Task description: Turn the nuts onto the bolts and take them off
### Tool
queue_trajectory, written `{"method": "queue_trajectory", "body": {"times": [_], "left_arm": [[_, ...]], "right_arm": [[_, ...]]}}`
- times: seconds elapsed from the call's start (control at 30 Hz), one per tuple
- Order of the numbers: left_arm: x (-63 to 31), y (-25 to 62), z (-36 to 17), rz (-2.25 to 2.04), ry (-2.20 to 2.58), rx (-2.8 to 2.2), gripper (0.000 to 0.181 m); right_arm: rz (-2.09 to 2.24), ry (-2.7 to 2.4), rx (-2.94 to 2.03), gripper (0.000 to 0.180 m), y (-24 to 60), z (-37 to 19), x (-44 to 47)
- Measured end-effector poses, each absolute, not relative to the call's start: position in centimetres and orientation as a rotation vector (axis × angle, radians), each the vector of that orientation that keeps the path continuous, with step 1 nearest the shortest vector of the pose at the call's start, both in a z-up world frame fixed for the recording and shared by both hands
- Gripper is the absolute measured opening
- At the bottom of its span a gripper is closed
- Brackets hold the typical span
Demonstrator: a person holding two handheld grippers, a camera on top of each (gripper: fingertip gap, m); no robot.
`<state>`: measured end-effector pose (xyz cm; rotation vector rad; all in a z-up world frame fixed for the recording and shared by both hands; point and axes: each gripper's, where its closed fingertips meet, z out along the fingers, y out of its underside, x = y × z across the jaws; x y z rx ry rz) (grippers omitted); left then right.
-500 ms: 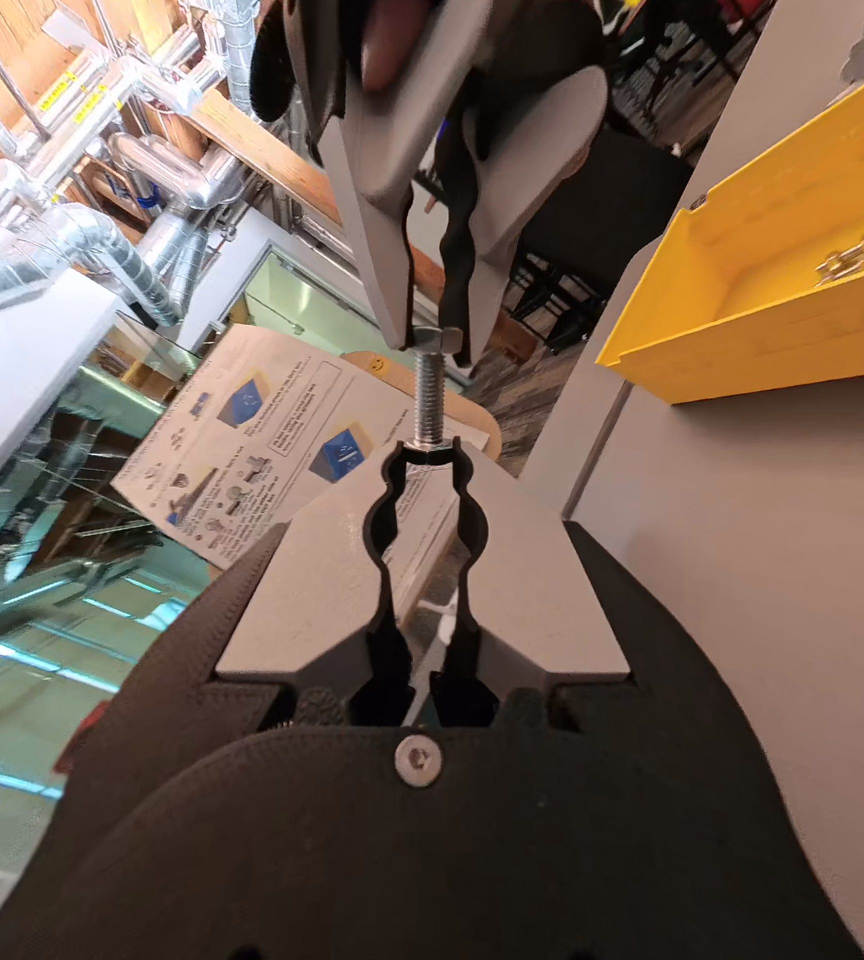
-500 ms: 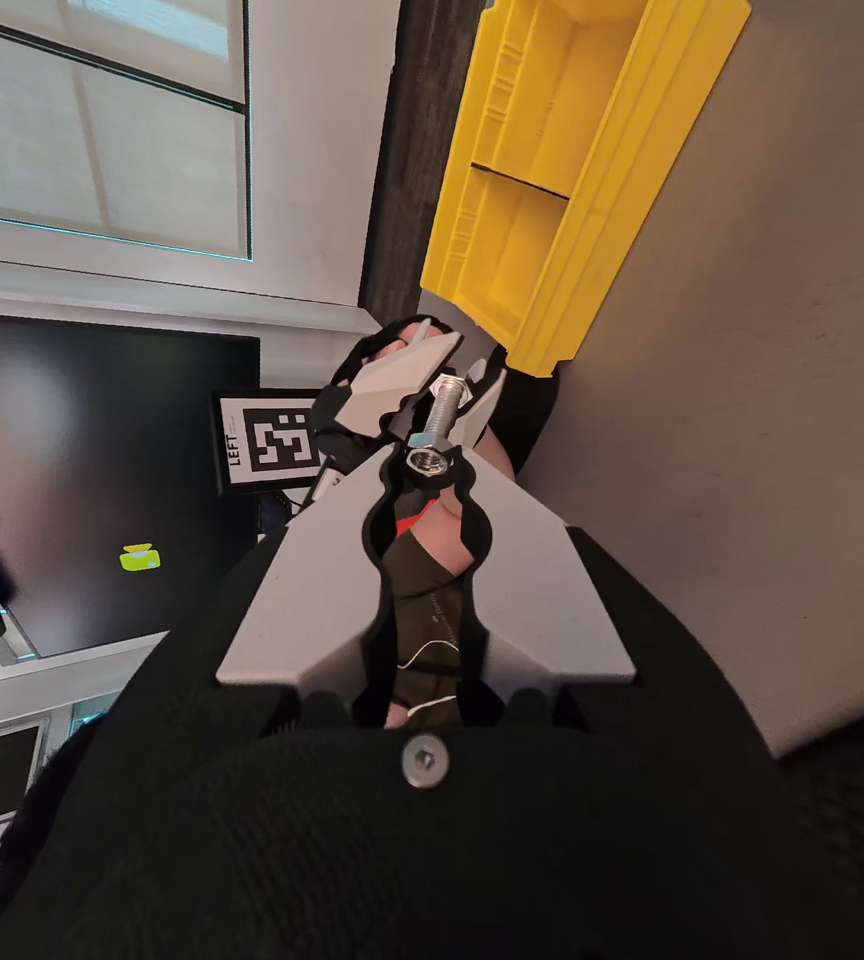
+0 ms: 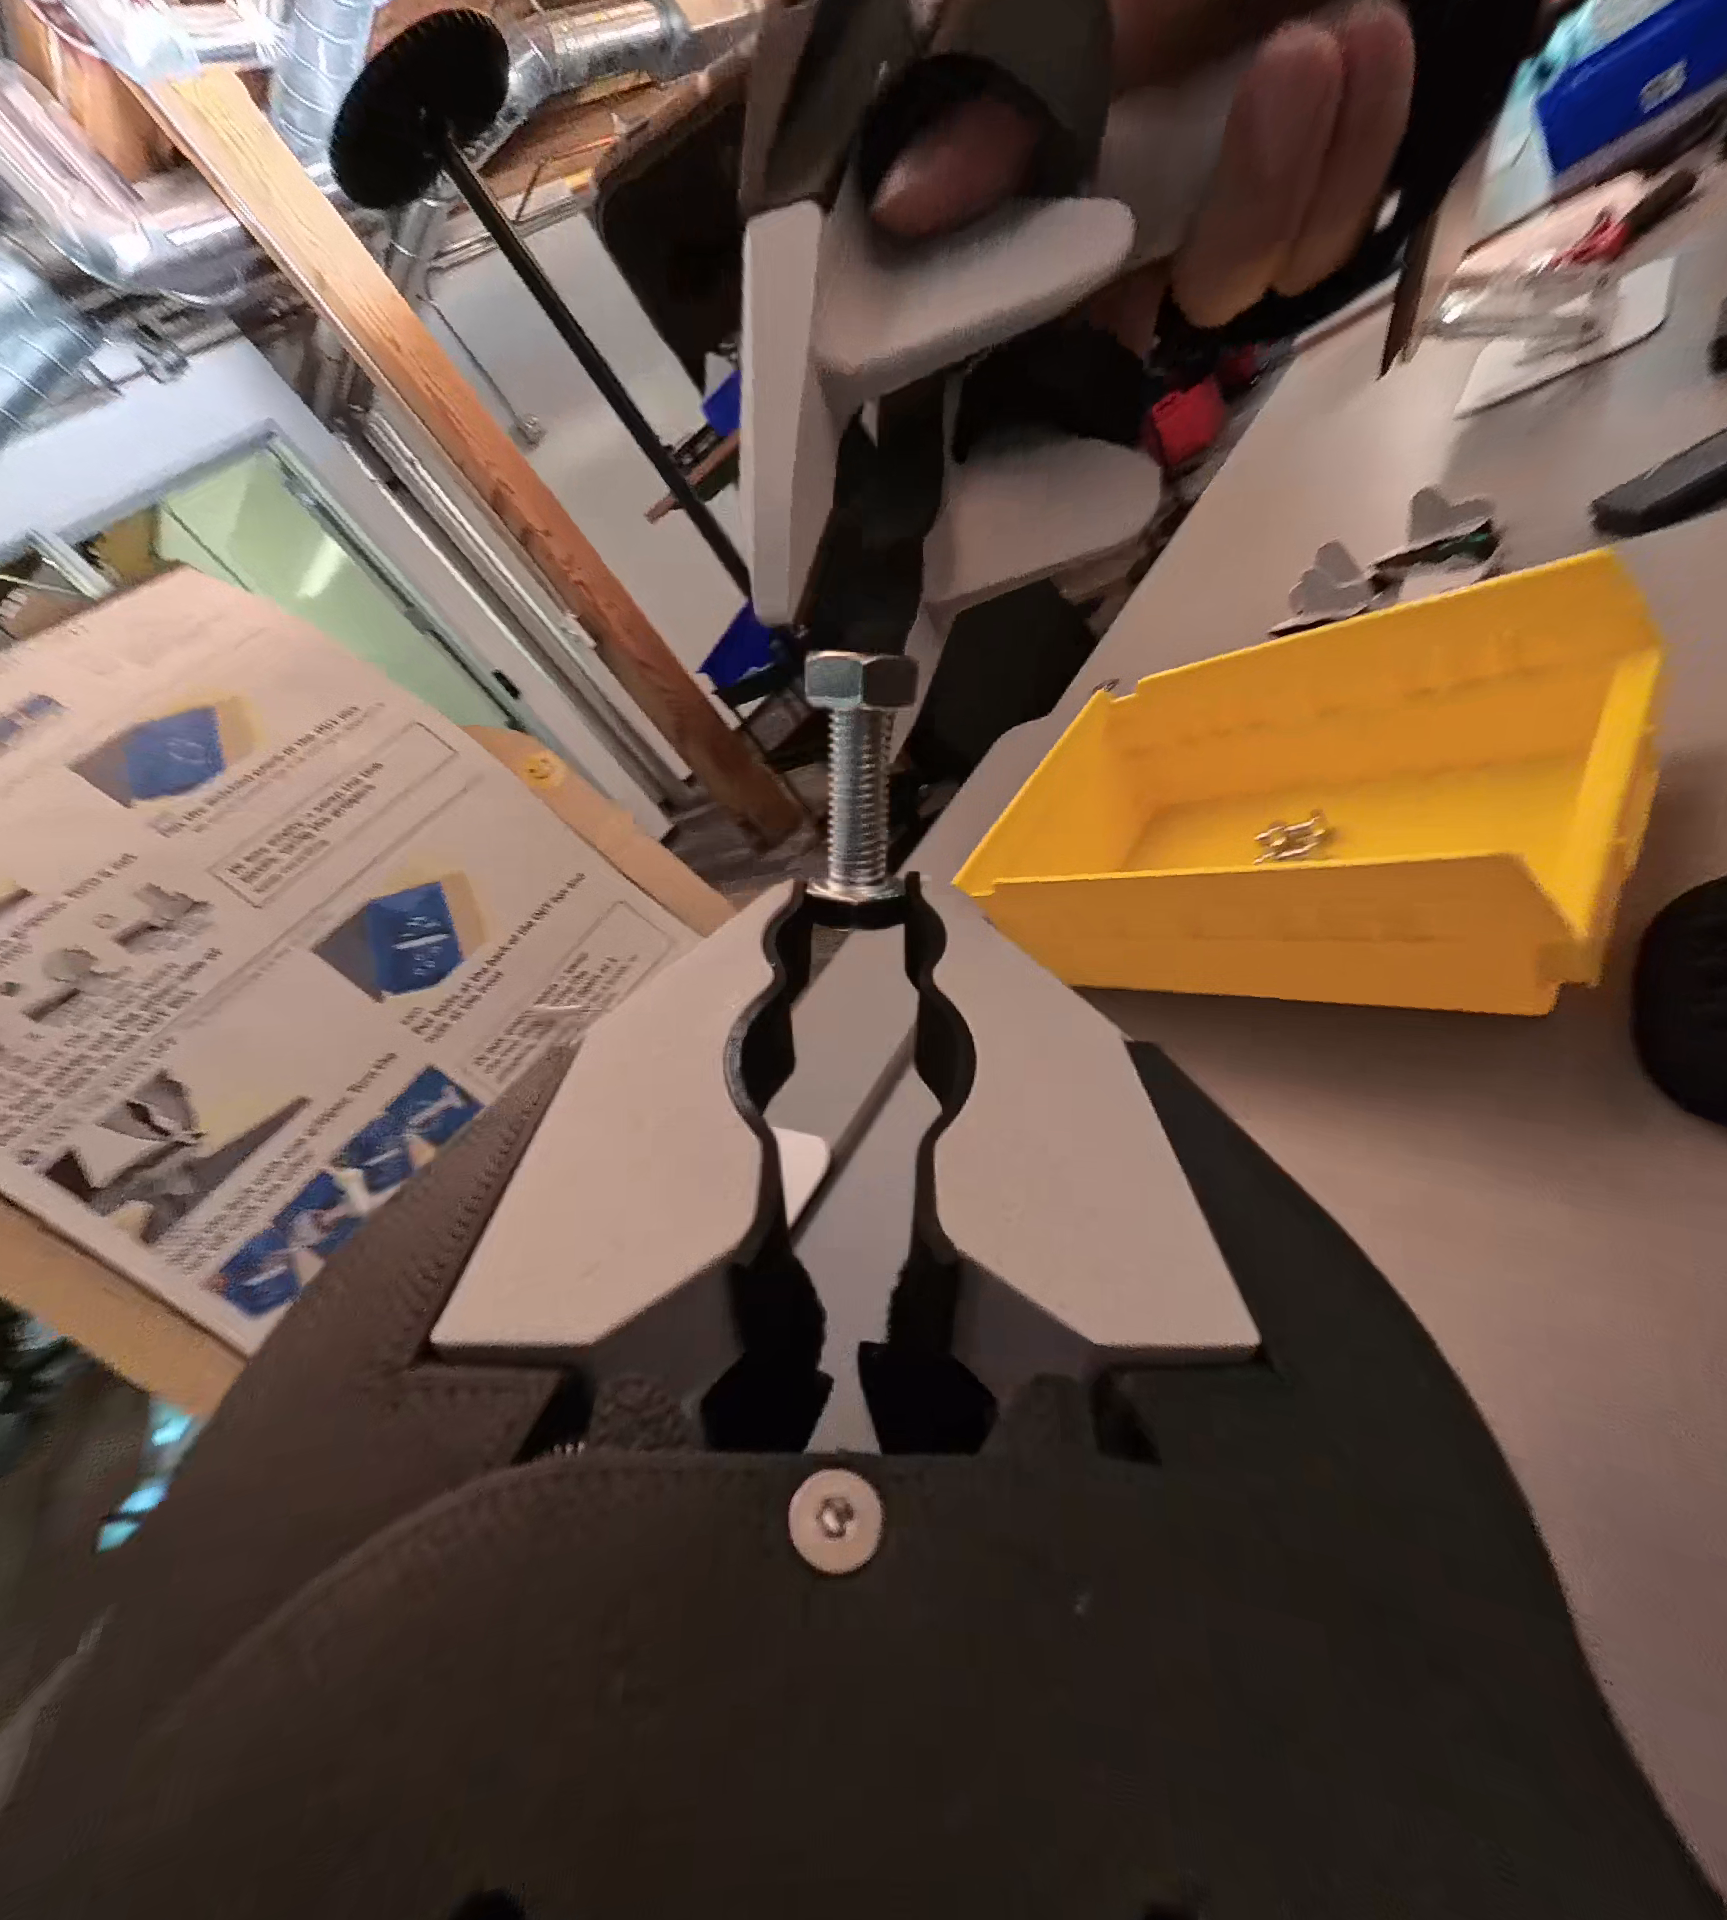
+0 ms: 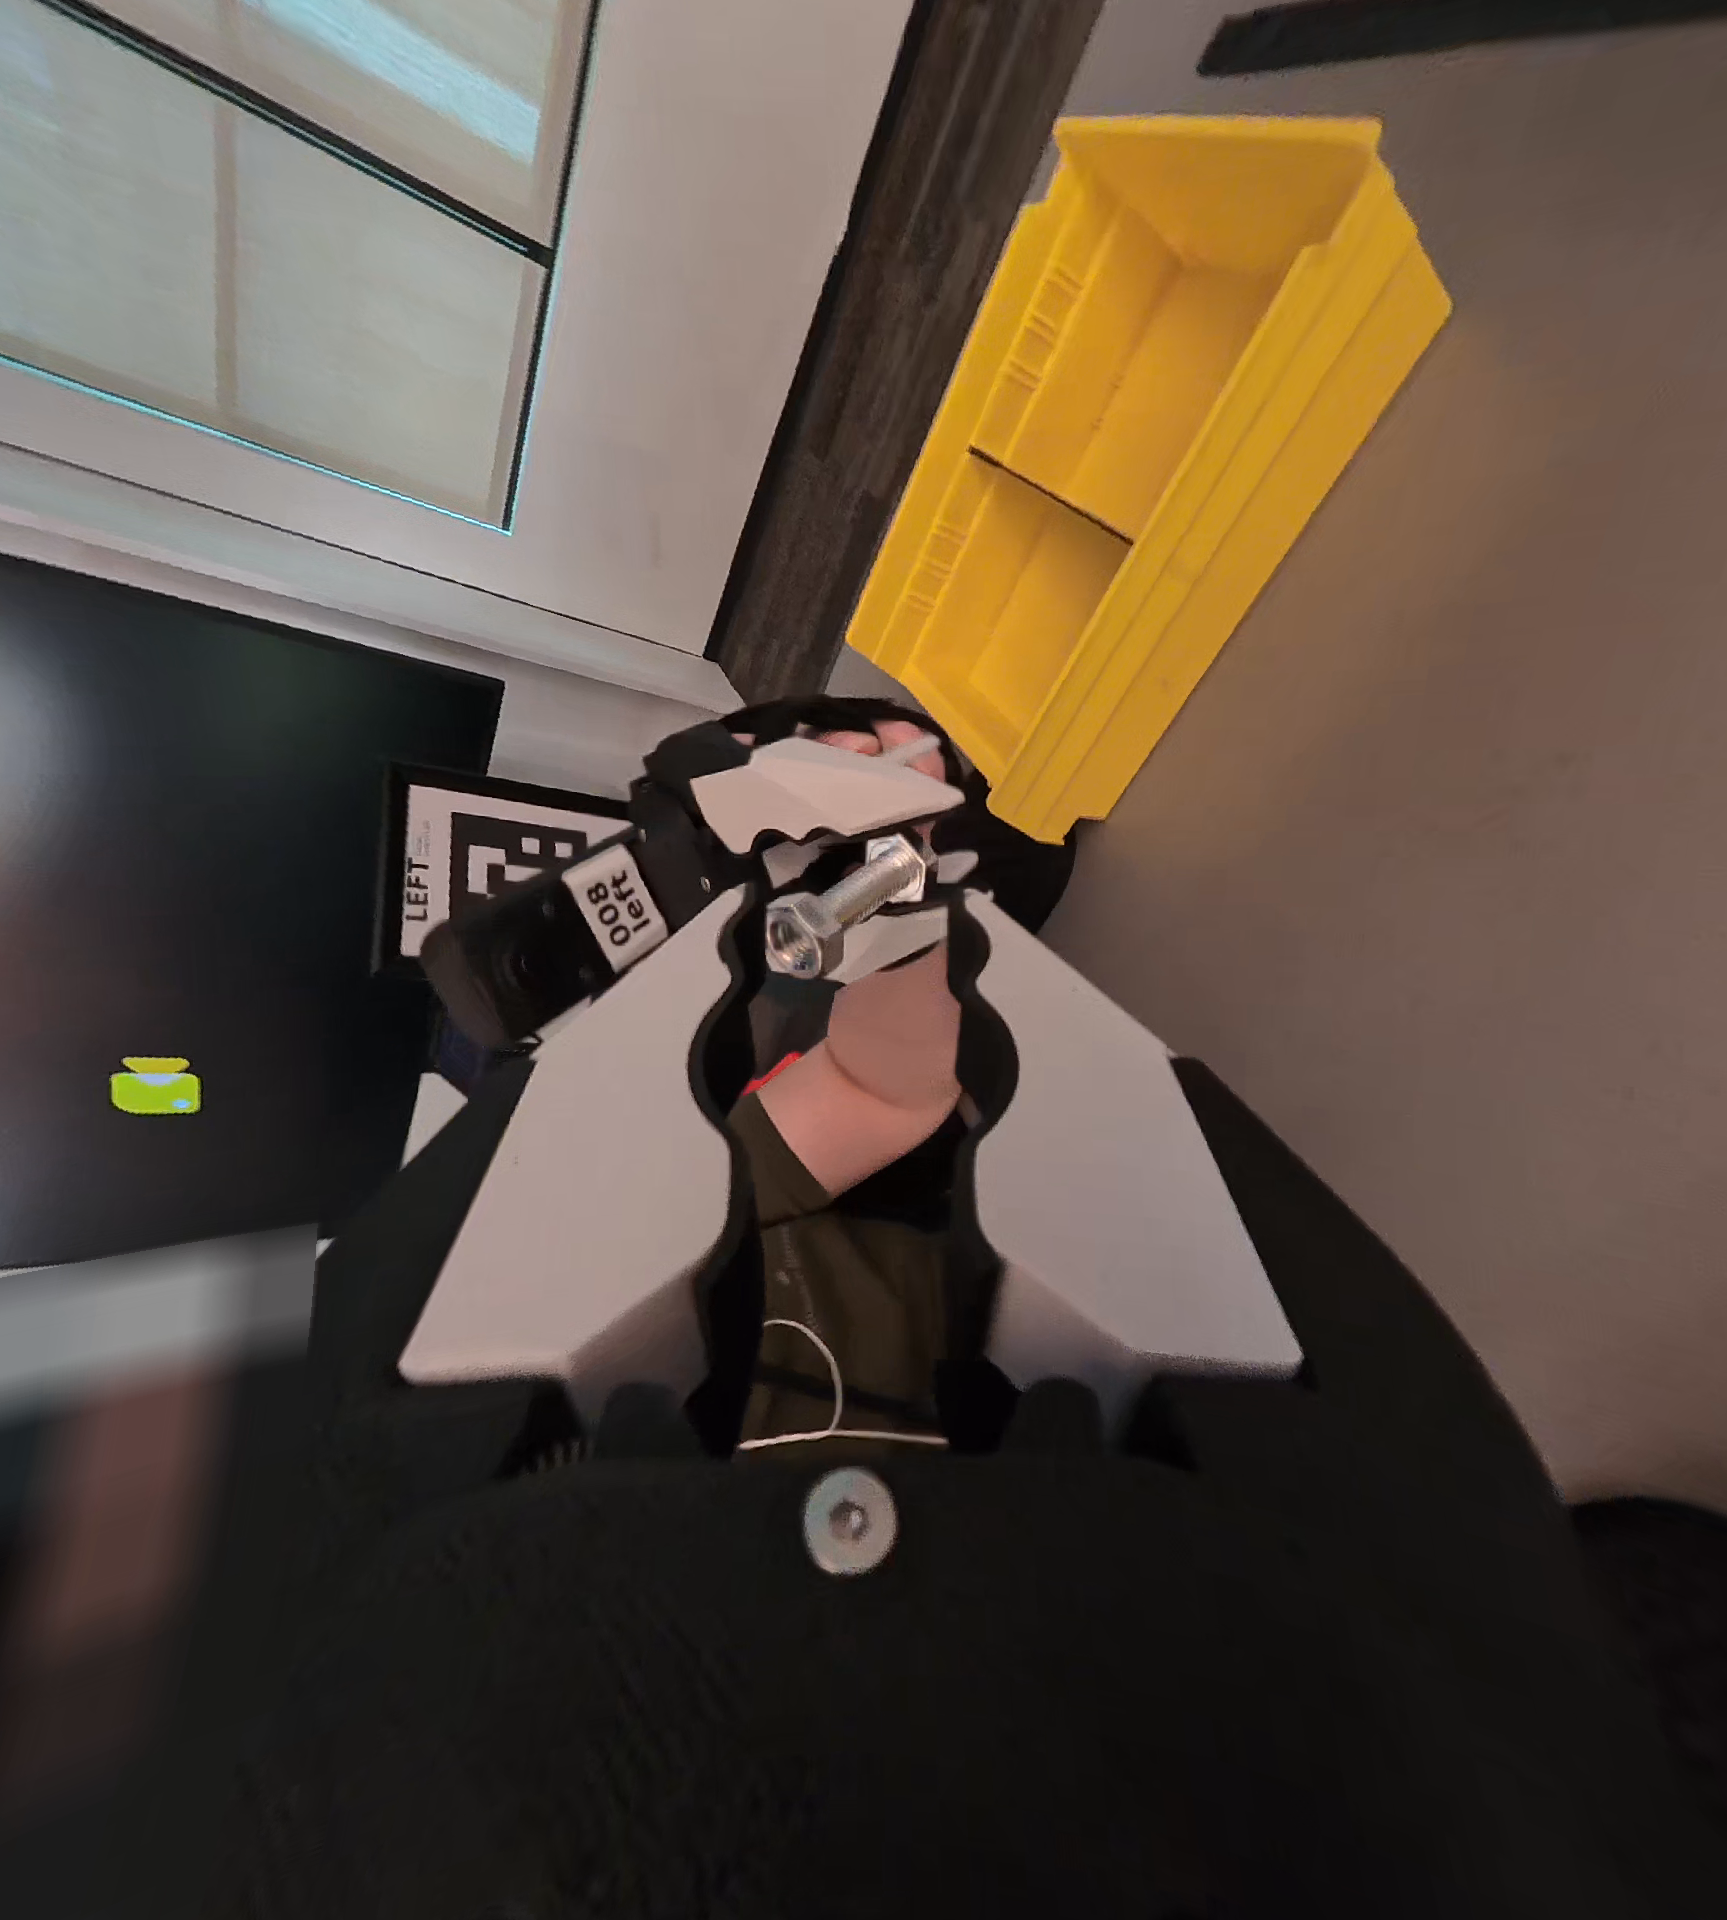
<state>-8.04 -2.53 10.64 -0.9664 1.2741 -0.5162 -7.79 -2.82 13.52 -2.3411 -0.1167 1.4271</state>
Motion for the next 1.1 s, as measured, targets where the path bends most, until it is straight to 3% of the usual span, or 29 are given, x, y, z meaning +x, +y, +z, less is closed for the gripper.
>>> {"method": "queue_trajectory", "body": {"times": [0.13,0.3,0.5,1.0,1.1], "left_arm": [[-8.2,-3.0,11.1,-0.725,1.258,-1.007,0.016],[-8.0,-3.8,10.9,-0.958,1.274,-1.075,0.016],[-8.3,-5.2,11.8,-1.209,1.262,-1.084,0.016],[-8.5,-4.0,12.5,-1.203,1.161,-1.154,0.016],[-9.6,-2.8,13.0,-1.184,1.084,-1.18,0.016]], "right_arm": [[1.329,-0.302,-2.05,0.041,-1.5,16.0,-6.9],[1.034,-0.684,-1.458,0.079,-3.4,19.1,-7.0],[0.88,-0.755,-1.087,0.098,-6.1,18.3,-7.5],[0.737,-0.975,-1.115,0.095,-7.1,15.6,-12.4],[0.719,-0.992,-1.117,0.076,-7.8,15.9,-12.4]]}}
